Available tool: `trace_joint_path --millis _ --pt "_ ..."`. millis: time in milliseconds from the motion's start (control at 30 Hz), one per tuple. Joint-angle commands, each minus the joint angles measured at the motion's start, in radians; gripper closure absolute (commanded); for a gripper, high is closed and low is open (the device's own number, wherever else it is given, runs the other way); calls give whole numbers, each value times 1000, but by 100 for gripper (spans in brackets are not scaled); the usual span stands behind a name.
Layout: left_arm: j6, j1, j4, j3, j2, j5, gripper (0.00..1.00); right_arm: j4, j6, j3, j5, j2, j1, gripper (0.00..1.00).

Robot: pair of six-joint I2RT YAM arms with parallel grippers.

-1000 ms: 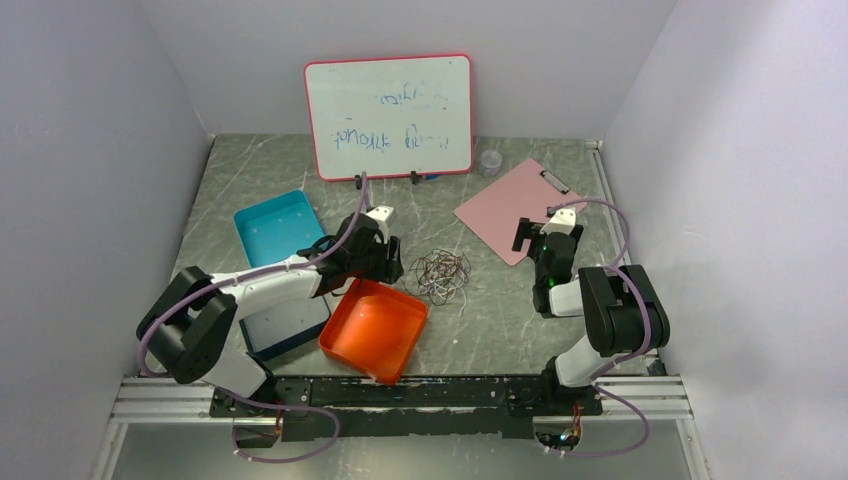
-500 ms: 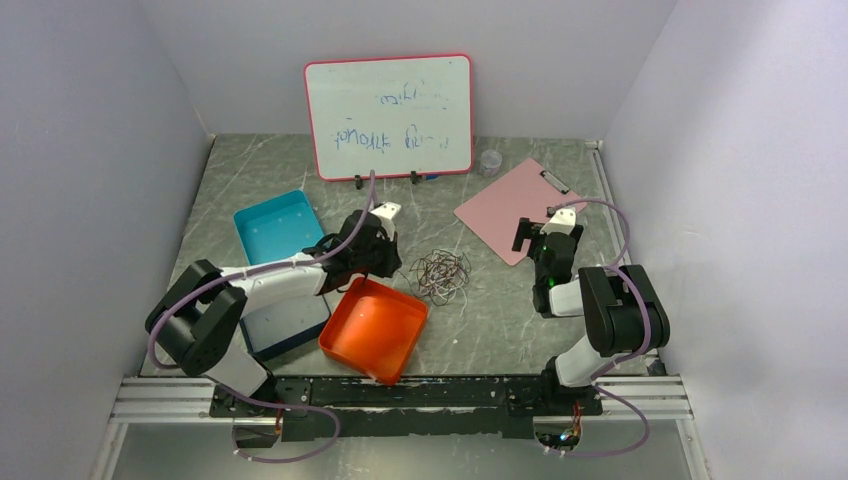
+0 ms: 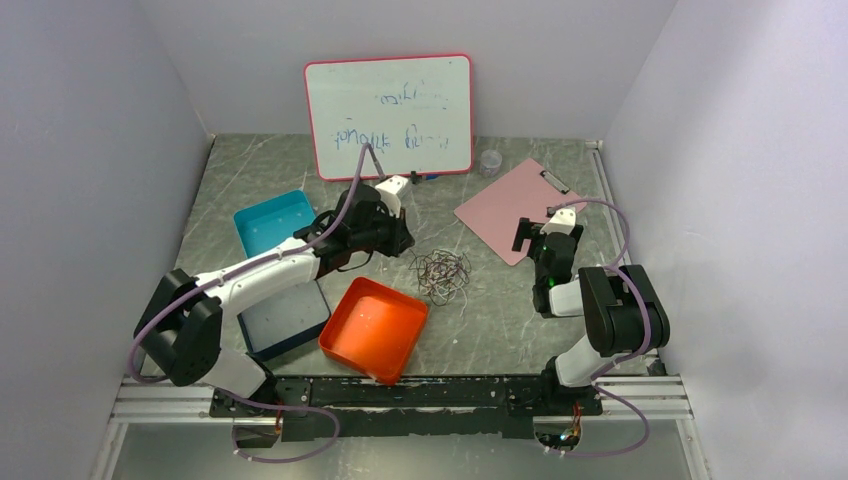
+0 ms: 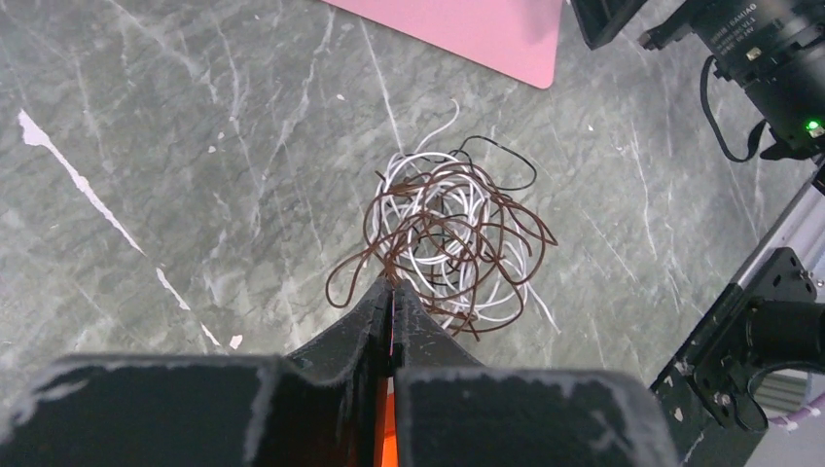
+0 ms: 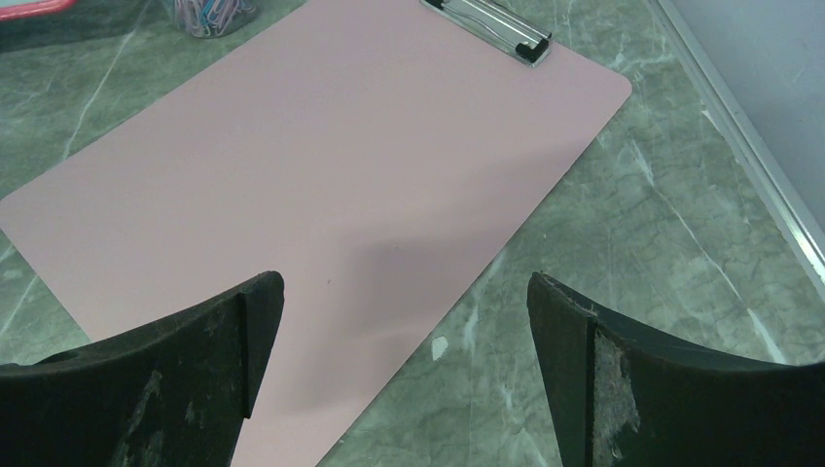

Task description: Untangle the cables

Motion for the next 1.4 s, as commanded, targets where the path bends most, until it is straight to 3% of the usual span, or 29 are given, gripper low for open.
trace_joint_path --millis 0,367,967,1367 --pt "23 5 -51 40 -20 81 93 16 3 8 -2 4 -9 0" --pt "9 5 -61 33 -47 117 93 15 3 8 -2 5 -8 0" --pt "73 4 -232 212 -116 64 93 15 3 8 -2 4 -10 0" --pt "173 4 -416 508 -34 10 93 16 3 8 -2 5 -8 0"
